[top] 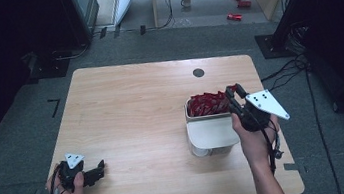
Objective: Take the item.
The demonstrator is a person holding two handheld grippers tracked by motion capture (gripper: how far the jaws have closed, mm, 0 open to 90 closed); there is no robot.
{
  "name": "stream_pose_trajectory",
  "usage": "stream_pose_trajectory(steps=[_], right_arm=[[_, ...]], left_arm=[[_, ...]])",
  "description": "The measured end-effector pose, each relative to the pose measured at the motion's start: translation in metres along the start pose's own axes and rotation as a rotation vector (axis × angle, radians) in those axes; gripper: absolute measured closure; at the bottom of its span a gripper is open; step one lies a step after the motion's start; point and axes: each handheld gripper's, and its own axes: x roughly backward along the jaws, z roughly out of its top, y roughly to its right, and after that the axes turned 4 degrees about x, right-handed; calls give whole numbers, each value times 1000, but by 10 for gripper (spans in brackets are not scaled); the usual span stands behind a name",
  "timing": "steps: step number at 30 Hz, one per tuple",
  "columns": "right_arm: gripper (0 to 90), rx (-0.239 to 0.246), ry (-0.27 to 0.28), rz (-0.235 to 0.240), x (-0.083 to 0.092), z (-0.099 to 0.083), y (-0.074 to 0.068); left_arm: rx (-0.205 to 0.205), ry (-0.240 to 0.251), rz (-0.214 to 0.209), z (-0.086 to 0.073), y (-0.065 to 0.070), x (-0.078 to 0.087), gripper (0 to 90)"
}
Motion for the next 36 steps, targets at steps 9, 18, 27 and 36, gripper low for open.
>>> stream_pose_trajectory(steps=[9,18,27,36], right_arm=[[687,21,94,-4,10,12,-11],[687,31,186,16,22,24,-28],[687,31,199,87,24,31,-51],[687,31,187,136,18,25,-71]], left_arm=[[0,3,1,0,0,0,95],[-2,-1,0,0,0,0,95],[0,0,0,0,0,0,95],[0,0,0,0,0,0,95]])
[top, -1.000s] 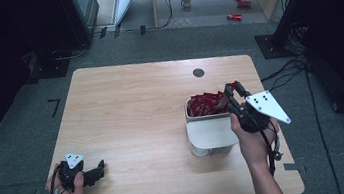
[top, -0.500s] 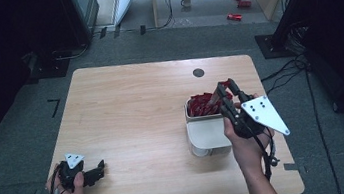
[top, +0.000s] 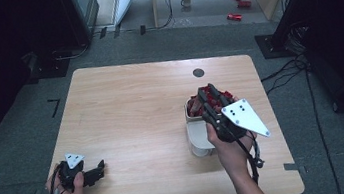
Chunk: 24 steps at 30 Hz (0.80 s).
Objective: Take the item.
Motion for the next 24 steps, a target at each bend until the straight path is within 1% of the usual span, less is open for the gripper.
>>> stream_pose_trajectory(steps=[2,4,10,11,13,15,16,22,23,24], right_arm=[[687,0,-3,8,-1,-1,-2],[687,-3,-12,29,-4,-4,-8],[687,-11,-28,49,-6,-11,-15],[687,-13,-35,57,-7,-14,-18],[688,-11,-39,60,-8,-16,-20],[688,-9,-53,74,-10,-21,-26],[688,-9,-53,74,-10,-21,-26],[687,-23,-96,105,-19,-42,-41],[687,-23,-96,105,-19,-42,-41],[687,-25,-111,113,-22,-50,-47]], left_arm=[[0,0,0,0,0,0,95],[0,0,0,0,0,0,95],[0,0,0,0,0,0,95],[1,0,0,0,0,0,95],[1,0,0,0,0,0,95],[-2,0,1,0,0,0,95],[-2,0,1,0,0,0,95],[0,3,1,0,0,0,95],[0,3,1,0,0,0,95],[0,3,1,0,0,0,95]])
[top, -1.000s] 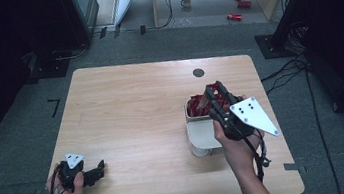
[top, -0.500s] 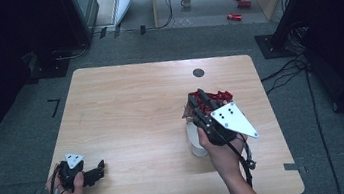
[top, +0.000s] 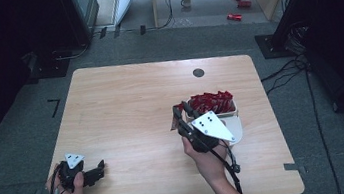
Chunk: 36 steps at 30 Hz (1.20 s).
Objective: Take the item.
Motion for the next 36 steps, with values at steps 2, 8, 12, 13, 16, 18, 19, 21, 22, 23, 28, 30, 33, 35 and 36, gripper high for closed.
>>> stream_pose_trajectory(steps=[2,8,12,13,16,18,19,21,22,23,28,30,33,35,36], right_arm=[[687,-1,-16,7,-4,-8,-5],[687,4,-47,21,-11,-29,-18],[687,7,-68,26,-12,-39,-25],[687,8,-74,28,-12,-42,-26],[687,6,-89,27,-11,-49,-29],[687,13,-102,26,-10,-56,-33],[687,15,-107,26,-9,-58,-34],[686,18,-114,28,-8,-63,-36],[686,17,-118,28,-8,-66,-37],[686,14,-123,25,-7,-68,-38],[686,32,-109,17,-2,-75,-41],[686,32,-107,17,0,-76,-41],[686,32,-94,12,6,-80,-42],[686,38,-92,10,9,-82,-42],[686,40,-91,9,11,-83,-43]], left_arm=[[1,0,-1,0,0,0,95],[1,-2,-2,0,0,0,95],[1,0,-1,0,0,0,95],[1,0,-1,0,0,0,95],[1,0,-1,0,0,0,95],[1,0,-1,0,0,0,95],[1,0,-1,0,0,0,95],[1,0,-1,0,0,0,95],[1,0,-1,0,0,0,95],[1,0,-1,0,0,0,95],[1,0,-1,0,0,0,95],[1,0,-1,0,0,0,95],[1,0,-1,0,0,0,95],[1,0,-1,0,0,0,95],[1,0,-1,0,0,0,95]])
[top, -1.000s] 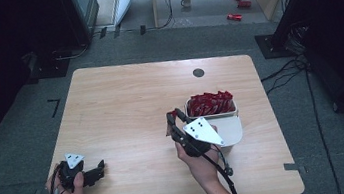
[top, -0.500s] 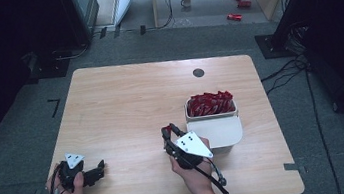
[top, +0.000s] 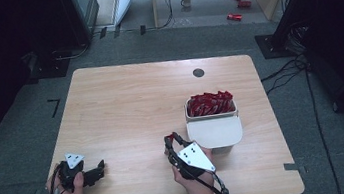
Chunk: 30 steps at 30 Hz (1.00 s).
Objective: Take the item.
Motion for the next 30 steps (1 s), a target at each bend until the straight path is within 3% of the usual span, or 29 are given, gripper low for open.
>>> stream_pose_trajectory(steps=[7,8,11,13,19,26,30], right_arm=[[698,12,-27,-9,2,-8,-3],[700,5,-67,-12,0,-16,-3],[699,-6,-106,-15,-4,-25,-3],[699,-15,-164,-18,-11,-37,-2],[680,-23,-239,15,-21,-47,-4],[580,-66,-338,76,-30,-50,1],[540,-64,-357,83,-32,-50,2]], left_arm=[[0,0,0,0,0,0,95],[0,0,0,0,0,0,95],[0,0,0,0,0,0,95],[0,0,0,0,0,0,95],[0,0,0,0,0,0,95],[0,0,0,0,0,0,95],[0,-1,0,0,0,0,95]])
